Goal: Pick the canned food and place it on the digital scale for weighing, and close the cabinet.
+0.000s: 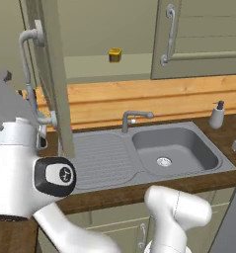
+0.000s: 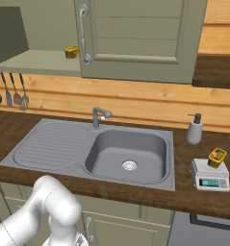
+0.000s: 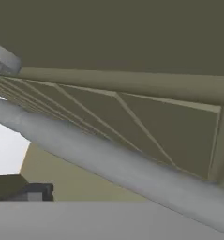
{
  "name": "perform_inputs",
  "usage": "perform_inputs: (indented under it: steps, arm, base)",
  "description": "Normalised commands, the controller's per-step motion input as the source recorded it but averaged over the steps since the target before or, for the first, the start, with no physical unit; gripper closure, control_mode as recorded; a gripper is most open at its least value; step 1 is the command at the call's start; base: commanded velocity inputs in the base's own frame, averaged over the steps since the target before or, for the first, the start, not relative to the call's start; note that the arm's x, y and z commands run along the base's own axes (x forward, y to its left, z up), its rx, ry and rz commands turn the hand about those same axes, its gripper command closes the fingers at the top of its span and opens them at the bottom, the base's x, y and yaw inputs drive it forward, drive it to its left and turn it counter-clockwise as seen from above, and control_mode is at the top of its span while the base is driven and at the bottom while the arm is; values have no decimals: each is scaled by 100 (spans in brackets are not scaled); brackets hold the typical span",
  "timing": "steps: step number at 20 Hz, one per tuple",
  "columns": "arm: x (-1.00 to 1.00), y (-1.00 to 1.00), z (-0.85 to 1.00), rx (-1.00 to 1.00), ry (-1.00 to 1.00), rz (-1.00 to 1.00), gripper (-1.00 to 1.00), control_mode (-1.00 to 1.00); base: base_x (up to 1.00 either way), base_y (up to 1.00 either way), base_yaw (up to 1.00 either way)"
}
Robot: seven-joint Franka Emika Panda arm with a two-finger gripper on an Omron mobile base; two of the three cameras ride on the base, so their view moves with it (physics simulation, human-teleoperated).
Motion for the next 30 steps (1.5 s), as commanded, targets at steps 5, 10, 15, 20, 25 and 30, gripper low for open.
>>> perform_inputs:
  steps: [5,10,15,20,25,30]
  arm:
    - [81,-100,6,51,0,0,-100,-100]
    - [99,-100,0,48,0,0,-100,-100]
    - [100,-74,0,32,8,9,-100,-100]
    - [100,-22,0,17,15,14,-100,-100]
    - [100,-21,-15,15,14,16,-100,-100]
    - [100,-39,-73,13,4,22,-100,-100]
  base:
    - [0,0,0]
    - [0,0,0]
    - [0,0,0]
    - [0,0,0]
    - [0,0,0]
    - [0,0,0]
